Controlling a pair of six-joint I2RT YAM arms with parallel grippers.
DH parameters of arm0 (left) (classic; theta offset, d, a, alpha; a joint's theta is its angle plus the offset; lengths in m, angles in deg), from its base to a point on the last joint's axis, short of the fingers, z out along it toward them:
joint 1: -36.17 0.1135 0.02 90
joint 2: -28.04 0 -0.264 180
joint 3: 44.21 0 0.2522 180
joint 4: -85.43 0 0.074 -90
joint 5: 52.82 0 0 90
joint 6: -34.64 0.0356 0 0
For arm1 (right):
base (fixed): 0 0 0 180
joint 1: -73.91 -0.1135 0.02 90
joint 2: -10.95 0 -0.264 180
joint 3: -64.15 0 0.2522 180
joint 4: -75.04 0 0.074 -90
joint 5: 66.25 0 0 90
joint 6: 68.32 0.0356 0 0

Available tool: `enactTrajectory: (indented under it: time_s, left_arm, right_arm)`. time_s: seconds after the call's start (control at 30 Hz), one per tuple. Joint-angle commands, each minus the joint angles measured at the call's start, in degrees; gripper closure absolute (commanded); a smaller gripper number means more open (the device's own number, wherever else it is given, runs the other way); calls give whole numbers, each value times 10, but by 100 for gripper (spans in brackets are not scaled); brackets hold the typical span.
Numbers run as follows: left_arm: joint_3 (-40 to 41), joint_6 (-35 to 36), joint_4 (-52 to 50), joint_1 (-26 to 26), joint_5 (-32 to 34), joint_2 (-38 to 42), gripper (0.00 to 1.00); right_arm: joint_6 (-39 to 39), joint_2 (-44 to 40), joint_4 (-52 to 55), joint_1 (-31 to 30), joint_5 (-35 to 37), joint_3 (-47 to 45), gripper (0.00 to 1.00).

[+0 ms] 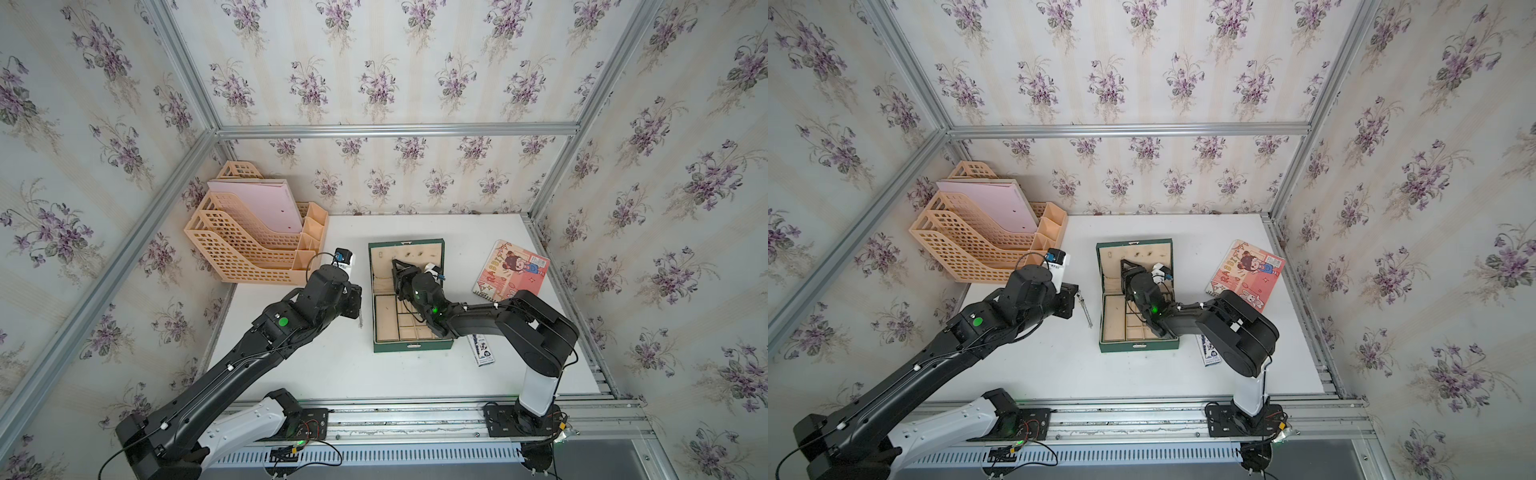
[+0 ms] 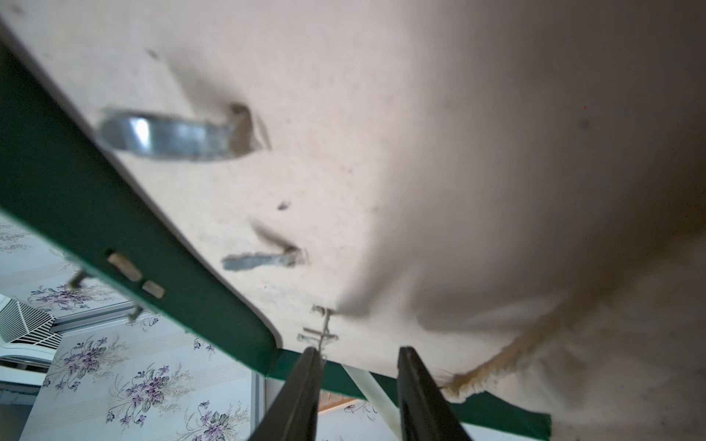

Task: Put jewelry chain into jewelry box
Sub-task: Open the fastener on the jewelry box.

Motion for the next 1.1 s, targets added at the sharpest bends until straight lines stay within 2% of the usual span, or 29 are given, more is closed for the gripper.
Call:
enactTrajectory:
  time_s: [0.0,0.23,0.5,0.67,0.77,0.83,0.9,0.97,1.07]
  left_arm:
    - [0,-3,16,0,0,2,100]
    - [-1,-3,15,0,-1,3,100]
    - [-1,-4,13,0,1,6,100]
    - [-5,-4,8,0,3,9,100]
    - [-14,-3,-2,-1,3,12,100]
    - [-21,-2,-9,-1,2,14,100]
    - [-31,1,-21,-1,3,13,100]
    - [-45,8,-37,-1,5,10,100]
    - [-74,21,-58,0,2,2,100]
  right_arm:
    - [2,4,14,-2,-8,-1,63]
    - [-5,-2,14,-3,-8,-1,60]
    - [-51,-55,28,-1,6,2,42]
    - [-115,-102,42,7,-40,-2,34]
    - [-201,-161,115,10,-79,-9,33]
    - [-294,-202,201,9,-113,-1,33]
    - [-399,-234,311,5,-118,30,32]
    - [-513,-259,421,-11,-76,63,32]
    - [-667,-263,561,-41,50,106,30]
